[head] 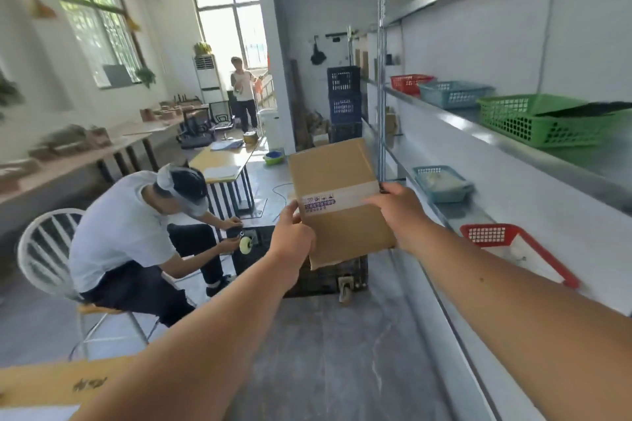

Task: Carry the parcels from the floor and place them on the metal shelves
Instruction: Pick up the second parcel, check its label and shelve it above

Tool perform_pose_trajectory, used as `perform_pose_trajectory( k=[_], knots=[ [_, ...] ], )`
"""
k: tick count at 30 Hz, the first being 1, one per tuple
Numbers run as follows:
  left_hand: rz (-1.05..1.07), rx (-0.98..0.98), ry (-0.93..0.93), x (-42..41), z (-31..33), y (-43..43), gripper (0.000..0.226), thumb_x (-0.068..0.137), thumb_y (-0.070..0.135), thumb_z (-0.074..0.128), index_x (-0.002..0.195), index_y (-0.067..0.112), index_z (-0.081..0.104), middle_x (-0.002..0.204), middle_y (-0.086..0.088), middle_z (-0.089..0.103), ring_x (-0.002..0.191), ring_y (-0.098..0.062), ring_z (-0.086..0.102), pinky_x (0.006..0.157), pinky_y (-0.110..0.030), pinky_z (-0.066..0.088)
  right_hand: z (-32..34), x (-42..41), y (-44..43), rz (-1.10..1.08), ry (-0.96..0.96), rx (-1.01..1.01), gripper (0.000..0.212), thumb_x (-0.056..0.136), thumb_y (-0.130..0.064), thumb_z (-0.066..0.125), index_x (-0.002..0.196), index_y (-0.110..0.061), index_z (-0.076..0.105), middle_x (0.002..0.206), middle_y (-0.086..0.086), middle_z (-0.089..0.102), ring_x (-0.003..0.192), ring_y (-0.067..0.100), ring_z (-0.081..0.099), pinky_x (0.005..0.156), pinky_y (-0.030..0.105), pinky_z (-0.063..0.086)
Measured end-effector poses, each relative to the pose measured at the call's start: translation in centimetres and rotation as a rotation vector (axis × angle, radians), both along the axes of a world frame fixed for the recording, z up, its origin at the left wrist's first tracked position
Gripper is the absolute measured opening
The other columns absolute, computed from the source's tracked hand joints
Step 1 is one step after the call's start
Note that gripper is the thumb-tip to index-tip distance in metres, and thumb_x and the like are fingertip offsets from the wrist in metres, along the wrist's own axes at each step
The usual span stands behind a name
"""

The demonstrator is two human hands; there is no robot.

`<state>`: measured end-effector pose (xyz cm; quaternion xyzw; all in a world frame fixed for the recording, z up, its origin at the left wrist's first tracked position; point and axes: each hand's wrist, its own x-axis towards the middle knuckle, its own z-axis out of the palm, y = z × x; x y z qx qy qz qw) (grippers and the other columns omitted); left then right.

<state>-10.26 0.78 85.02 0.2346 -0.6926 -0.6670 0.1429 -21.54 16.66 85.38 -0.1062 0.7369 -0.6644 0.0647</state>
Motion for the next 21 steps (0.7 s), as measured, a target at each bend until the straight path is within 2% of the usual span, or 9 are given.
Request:
perform_pose_trajectory(
  k=[2, 4, 6, 8, 12, 15, 18, 20, 21],
  knots=[
    [-0.009, -0.015, 0.028, 0.4, 2.6, -0.2, 0.097, 0.084, -0.025, 0.037, 0.164, 0.030, 0.032, 0.145, 0.006, 0.055, 0.129, -0.027, 0.054, 0.107, -0.051, 0.055, 2.7, 0.9, 0.4, 0.014, 0.045, -0.028, 0.014, 0.088, -0.013, 0.075, 0.093, -0.026, 0.077, 0.097, 0.003, 0.079, 0.096, 0.032, 0.076, 0.088, 0.049, 0.062],
    [-0.005, -0.051, 0.053, 0.6, 4.9, -0.4, 0.099, 0.081, -0.026, 0.037, 0.163, 0.029, 0.034, 0.147, 0.004, 0.056, 0.132, -0.028, 0.054, 0.105, -0.051, 0.056, 4.7, 1.6, 0.7, 0.016, 0.089, -0.034, 0.018, 0.086, -0.015, 0.075, 0.102, -0.023, 0.079, 0.102, 0.004, 0.080, 0.098, 0.031, 0.076, 0.089, 0.047, 0.063],
    [0.005, -0.068, 0.095, 1.0, 6.4, -0.6, 0.098, 0.077, -0.025, 0.036, 0.160, 0.026, 0.040, 0.147, -0.003, 0.061, 0.130, -0.031, 0.058, 0.092, -0.047, 0.058, 6.2, 2.5, 0.9, 0.027, 0.113, -0.043, 0.033, 0.081, -0.020, 0.076, 0.114, -0.019, 0.078, 0.108, 0.006, 0.080, 0.101, 0.030, 0.076, 0.092, 0.047, 0.063],
    [0.016, -0.078, 0.126, 1.5, 7.6, -0.8, 0.094, 0.075, -0.025, 0.036, 0.156, 0.023, 0.045, 0.141, -0.006, 0.064, 0.127, -0.032, 0.061, 0.077, -0.039, 0.053, 7.6, 3.4, 1.1, 0.024, 0.132, -0.043, 0.048, 0.070, -0.029, 0.076, 0.117, -0.020, 0.077, 0.109, 0.003, 0.080, 0.101, 0.028, 0.076, 0.094, 0.049, 0.062],
    [0.045, -0.100, 0.135, 2.2, 10.1, -0.9, 0.083, 0.081, -0.020, 0.035, 0.151, 0.023, 0.048, 0.132, -0.007, 0.068, 0.113, -0.029, 0.066, 0.070, -0.036, 0.050, 10.0, 4.6, 1.2, 0.032, 0.171, -0.017, 0.055, 0.065, -0.033, 0.077, 0.119, -0.022, 0.075, 0.110, 0.000, 0.080, 0.100, 0.026, 0.076, 0.095, 0.049, 0.062],
    [0.070, -0.104, 0.141, 2.7, 11.9, -1.3, 0.073, 0.084, -0.013, 0.035, 0.145, 0.024, 0.051, 0.124, -0.009, 0.072, 0.109, -0.033, 0.069, 0.068, -0.035, 0.048, 11.9, 5.2, 1.2, 0.040, 0.197, -0.009, 0.051, 0.069, -0.031, 0.079, 0.119, -0.023, 0.075, 0.110, 0.000, 0.079, 0.099, 0.025, 0.077, 0.095, 0.050, 0.062],
    [0.092, -0.082, 0.163, 3.2, 13.5, -2.0, 0.071, 0.083, -0.012, 0.037, 0.143, 0.023, 0.053, 0.120, -0.009, 0.073, 0.105, -0.033, 0.070, 0.064, -0.034, 0.047, 13.9, 6.2, 1.1, 0.067, 0.222, -0.008, 0.048, 0.079, -0.027, 0.080, 0.125, -0.023, 0.070, 0.116, 0.000, 0.077, 0.100, 0.022, 0.075, 0.089, 0.043, 0.062],
    [0.089, -0.055, 0.190, 3.4, 14.9, -2.4, 0.077, 0.081, -0.015, 0.039, 0.148, 0.022, 0.051, 0.117, -0.012, 0.073, 0.099, -0.033, 0.068, 0.070, -0.037, 0.052, 15.2, 6.6, 1.1, 0.081, 0.249, -0.006, 0.046, 0.084, -0.024, 0.080, 0.128, -0.020, 0.067, 0.118, 0.000, 0.075, 0.103, 0.021, 0.073, 0.086, 0.038, 0.059],
    [0.093, -0.053, 0.200, 3.6, 15.6, -2.5, 0.081, 0.080, -0.015, 0.040, 0.151, 0.022, 0.049, 0.112, -0.010, 0.073, 0.096, -0.031, 0.066, 0.077, -0.042, 0.058, 16.1, 7.0, 1.1, 0.079, 0.258, -0.006, 0.047, 0.084, -0.024, 0.080, 0.129, -0.019, 0.066, 0.118, 0.000, 0.074, 0.104, 0.021, 0.072, 0.088, 0.038, 0.059]
  ],
)
